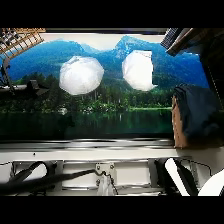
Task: Fold the clothes and pants, and hang the long-sleeved shirts on hangers.
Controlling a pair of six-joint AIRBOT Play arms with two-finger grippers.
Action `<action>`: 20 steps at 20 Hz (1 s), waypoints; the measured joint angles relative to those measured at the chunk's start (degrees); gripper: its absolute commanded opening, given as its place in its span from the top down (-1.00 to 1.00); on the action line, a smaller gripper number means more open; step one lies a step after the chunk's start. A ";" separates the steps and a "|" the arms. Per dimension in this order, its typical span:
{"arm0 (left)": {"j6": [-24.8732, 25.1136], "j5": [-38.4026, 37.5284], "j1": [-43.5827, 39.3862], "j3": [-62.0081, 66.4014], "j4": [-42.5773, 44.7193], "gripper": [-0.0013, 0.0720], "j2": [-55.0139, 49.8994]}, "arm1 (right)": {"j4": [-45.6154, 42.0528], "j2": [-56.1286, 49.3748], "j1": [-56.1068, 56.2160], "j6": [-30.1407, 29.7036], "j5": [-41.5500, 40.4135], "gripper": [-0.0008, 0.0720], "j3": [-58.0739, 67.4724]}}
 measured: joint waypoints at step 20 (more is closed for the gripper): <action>0.00 -0.02 0.00 0.00 0.00 0.91 0.00 | 29.57 -0.98 25.42 -19.58 -14.93 -0.80 15.80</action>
